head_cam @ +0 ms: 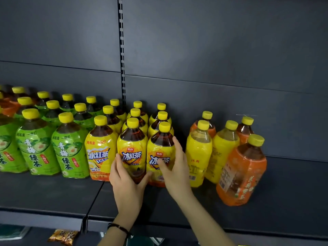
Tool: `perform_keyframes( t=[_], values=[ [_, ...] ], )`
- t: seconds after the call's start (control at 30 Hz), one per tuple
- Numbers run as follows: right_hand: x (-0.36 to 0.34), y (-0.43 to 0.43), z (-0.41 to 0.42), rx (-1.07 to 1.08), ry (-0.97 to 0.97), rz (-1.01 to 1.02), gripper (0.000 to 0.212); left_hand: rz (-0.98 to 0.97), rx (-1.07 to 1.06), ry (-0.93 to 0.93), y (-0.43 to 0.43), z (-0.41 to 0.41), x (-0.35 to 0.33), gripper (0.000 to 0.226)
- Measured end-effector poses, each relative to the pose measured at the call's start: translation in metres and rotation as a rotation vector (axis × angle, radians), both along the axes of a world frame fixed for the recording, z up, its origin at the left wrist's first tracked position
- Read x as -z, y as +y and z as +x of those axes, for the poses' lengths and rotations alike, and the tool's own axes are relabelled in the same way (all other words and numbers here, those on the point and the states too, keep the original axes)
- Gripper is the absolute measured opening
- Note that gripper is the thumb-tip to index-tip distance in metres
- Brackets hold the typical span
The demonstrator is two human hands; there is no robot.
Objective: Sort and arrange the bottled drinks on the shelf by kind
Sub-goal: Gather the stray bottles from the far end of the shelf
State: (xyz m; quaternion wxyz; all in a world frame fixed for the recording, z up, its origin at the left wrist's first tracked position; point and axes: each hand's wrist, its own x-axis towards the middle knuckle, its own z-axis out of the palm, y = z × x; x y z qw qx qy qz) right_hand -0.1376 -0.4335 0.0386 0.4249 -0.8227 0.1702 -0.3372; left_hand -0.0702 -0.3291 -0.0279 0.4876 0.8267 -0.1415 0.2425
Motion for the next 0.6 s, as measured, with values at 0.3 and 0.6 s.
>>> perform_keyframes(
  t=[0.3, 0.6],
  values=[
    [0.016, -0.001, 0.003, 0.156, -0.067, -0.144, 0.063, 0.073, -0.031, -0.021, -0.006, 0.0, -0.002, 0.122],
    [0.031, -0.056, -0.028, 0.439, -0.058, 0.138, 0.107, 0.08, -0.052, -0.037, -0.006, 0.003, -0.002, 0.126]
  ],
)
